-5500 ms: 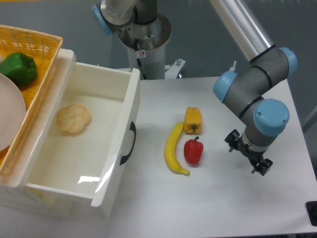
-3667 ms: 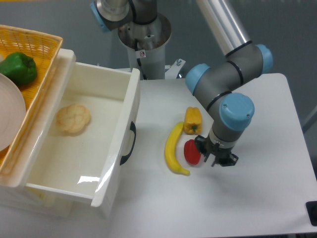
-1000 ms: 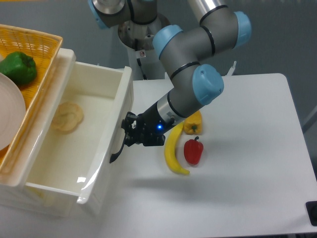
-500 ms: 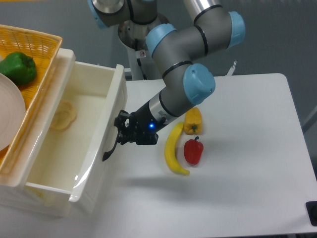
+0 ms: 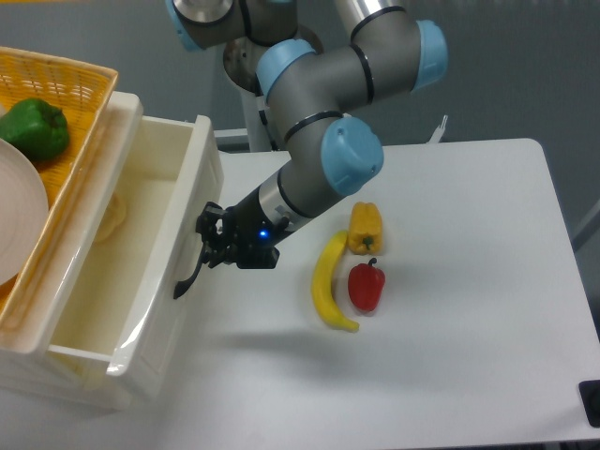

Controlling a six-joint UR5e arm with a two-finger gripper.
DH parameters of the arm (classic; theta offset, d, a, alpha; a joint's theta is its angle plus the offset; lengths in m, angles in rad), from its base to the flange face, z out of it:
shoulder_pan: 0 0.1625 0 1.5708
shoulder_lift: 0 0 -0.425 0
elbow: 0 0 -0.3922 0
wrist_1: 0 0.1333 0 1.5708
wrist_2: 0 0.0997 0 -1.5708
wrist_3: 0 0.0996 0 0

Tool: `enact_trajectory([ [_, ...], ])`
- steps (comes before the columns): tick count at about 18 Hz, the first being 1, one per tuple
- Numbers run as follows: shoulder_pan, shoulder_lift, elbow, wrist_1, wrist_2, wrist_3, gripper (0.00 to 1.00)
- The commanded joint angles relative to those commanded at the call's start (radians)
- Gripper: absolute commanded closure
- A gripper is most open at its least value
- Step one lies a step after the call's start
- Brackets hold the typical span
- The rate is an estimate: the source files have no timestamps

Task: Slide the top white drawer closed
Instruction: 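Push the drawer front with the gripper, sliding the drawer shut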

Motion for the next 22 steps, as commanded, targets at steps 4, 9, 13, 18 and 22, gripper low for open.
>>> enact_trajectory([
  [4, -0.022, -0.002, -0.002, 0.003, 0.005, -0.011, 0.8],
  [9, -0.049, 0.0, 0.0, 0.009, 0.006, -0.029, 0.8],
  [13, -0.068, -0.003, 0.0, 0.011, 0.009, -0.034, 0.8],
  [18, -0.084, -0.003, 0.002, 0.012, 0.011, -0.049, 0.8],
  [22, -0.101, -0.002, 0.002, 0.012, 0.011, -0.051, 0.79],
])
